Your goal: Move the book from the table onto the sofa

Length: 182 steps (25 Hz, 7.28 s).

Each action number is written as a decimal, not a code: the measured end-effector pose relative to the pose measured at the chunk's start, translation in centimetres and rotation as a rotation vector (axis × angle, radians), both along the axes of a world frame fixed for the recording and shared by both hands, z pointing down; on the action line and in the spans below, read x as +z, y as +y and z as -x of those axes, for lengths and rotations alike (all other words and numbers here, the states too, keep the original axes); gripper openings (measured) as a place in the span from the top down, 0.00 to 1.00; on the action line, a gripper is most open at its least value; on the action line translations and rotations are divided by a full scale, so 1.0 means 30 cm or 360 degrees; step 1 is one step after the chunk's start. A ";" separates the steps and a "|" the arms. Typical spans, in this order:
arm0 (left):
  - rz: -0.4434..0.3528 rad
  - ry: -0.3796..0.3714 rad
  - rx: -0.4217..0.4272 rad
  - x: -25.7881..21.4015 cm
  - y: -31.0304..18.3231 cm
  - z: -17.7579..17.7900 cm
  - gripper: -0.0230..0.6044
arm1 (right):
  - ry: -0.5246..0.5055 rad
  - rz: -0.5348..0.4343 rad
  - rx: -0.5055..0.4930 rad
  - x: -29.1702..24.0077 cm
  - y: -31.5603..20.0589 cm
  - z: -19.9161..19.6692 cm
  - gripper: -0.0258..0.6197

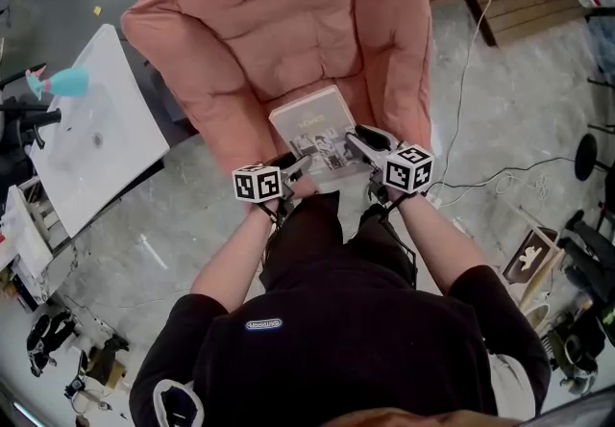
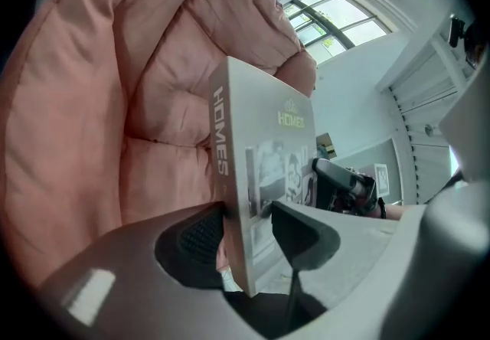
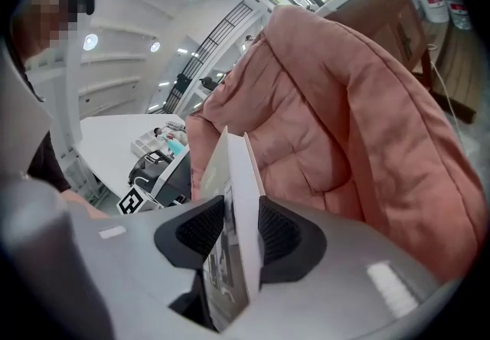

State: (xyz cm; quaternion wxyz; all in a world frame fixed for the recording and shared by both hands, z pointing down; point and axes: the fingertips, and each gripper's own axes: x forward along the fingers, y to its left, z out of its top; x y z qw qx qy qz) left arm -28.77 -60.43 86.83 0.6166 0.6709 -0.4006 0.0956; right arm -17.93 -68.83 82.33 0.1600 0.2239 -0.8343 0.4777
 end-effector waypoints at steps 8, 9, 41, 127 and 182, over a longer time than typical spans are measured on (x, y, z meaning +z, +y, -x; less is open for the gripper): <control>0.0121 -0.0042 0.0073 0.169 0.005 0.030 0.64 | 0.0027 0.0188 0.0075 0.195 0.014 -0.003 0.70; 0.0135 -0.0049 0.0086 0.194 0.005 0.031 0.64 | 0.0036 0.0217 0.0084 0.226 0.017 -0.007 0.70; 0.0440 -0.0100 0.0232 0.661 0.052 0.012 0.68 | 0.0676 0.0329 -0.0126 0.762 0.076 -0.076 0.70; -0.0788 -0.1816 -0.1223 -1.345 1.867 -0.171 0.95 | -0.0836 -0.1114 -0.1491 -1.447 1.486 -0.002 0.91; 0.0497 -0.1769 -0.2868 -1.249 2.497 -0.624 0.92 | -0.1410 -0.0247 -0.3210 -1.292 2.406 0.321 0.90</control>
